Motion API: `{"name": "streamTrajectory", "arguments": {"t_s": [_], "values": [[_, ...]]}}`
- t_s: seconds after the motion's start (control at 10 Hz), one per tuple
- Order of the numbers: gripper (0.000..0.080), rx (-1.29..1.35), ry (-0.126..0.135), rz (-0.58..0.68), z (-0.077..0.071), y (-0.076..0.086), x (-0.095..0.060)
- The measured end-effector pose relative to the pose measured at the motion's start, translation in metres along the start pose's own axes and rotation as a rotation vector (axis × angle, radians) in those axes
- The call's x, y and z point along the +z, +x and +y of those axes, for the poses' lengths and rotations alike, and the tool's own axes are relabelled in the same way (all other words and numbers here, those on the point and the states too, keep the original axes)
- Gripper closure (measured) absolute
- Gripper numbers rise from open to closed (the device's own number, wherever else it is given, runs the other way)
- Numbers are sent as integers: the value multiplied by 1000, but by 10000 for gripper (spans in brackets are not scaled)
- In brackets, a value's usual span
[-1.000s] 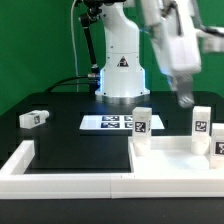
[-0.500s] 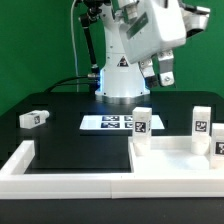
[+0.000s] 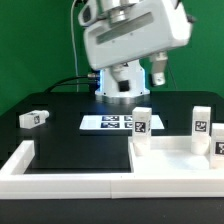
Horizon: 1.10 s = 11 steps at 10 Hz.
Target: Assemble square table
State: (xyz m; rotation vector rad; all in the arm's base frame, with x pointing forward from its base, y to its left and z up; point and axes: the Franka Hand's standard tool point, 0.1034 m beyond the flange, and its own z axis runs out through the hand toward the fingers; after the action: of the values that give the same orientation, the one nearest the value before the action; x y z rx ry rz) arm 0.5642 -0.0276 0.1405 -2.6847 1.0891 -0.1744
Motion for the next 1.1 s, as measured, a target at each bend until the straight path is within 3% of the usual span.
{"name": "streamTrajectory", "arguments": {"t_s": [0.2, 0.3, 0.6, 0.7, 0.8, 0.9, 1.0, 1.1], "values": [[151, -247, -18, 5, 49, 19, -7], [151, -308, -26, 10, 56, 24, -7], [151, -370, -24, -10, 56, 22, -7], [151, -395, -23, -17, 67, 24, -5], [151, -370, -32, -48, 102, 31, -4], [151, -376, -48, -152, 130, 26, -4], [151, -363, -77, -264, 167, 28, -9], [151, -336, -91, -314, 188, 41, -14]]}}
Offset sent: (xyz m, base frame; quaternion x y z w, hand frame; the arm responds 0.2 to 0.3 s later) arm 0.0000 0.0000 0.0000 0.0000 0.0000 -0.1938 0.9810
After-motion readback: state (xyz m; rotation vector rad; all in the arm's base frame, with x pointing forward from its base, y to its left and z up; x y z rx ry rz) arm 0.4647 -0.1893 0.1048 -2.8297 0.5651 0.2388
